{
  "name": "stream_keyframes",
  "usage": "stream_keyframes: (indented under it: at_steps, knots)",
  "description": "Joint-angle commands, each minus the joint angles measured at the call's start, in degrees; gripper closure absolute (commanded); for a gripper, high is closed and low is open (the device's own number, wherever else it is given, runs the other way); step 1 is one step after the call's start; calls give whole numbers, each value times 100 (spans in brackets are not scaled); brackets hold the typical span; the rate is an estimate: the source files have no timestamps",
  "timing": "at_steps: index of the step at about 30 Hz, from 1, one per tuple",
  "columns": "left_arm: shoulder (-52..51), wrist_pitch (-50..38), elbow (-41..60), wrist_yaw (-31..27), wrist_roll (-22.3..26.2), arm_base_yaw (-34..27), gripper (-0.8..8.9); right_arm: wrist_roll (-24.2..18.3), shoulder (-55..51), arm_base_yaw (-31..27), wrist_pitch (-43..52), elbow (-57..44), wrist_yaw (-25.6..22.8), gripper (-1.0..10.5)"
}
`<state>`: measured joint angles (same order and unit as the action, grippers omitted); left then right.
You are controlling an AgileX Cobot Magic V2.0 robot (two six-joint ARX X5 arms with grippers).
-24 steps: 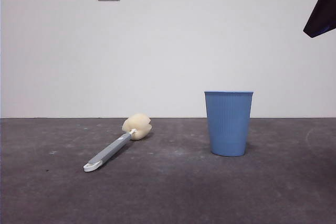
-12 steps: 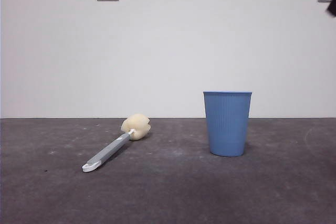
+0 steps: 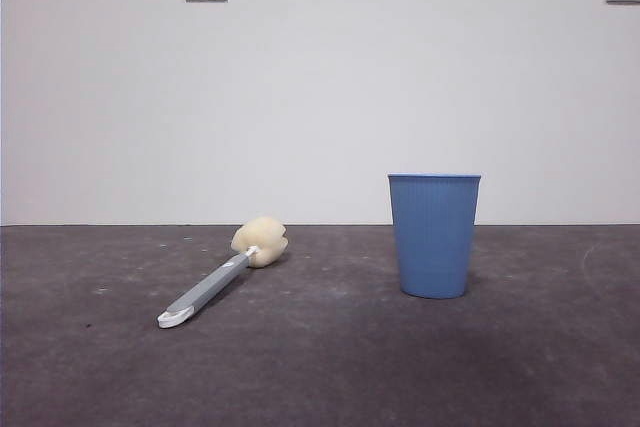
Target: Pick up the cup brush,pick up the cup,insert the brush into the cup,clean the cup,put the cup brush back,put the cup back to the fixed position on the table
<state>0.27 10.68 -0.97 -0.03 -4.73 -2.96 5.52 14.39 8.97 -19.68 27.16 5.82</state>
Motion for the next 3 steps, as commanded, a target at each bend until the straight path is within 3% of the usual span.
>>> stream_keyframes:
  at_steps: [1,3]
  knots:
    - [-11,-7,74,17,-17,-17,817,-57,-319,-87,503,-597,-17,945]
    - [-11,-7,74,17,-17,-17,817,-48,-529,-111,754,-994,-22,945]
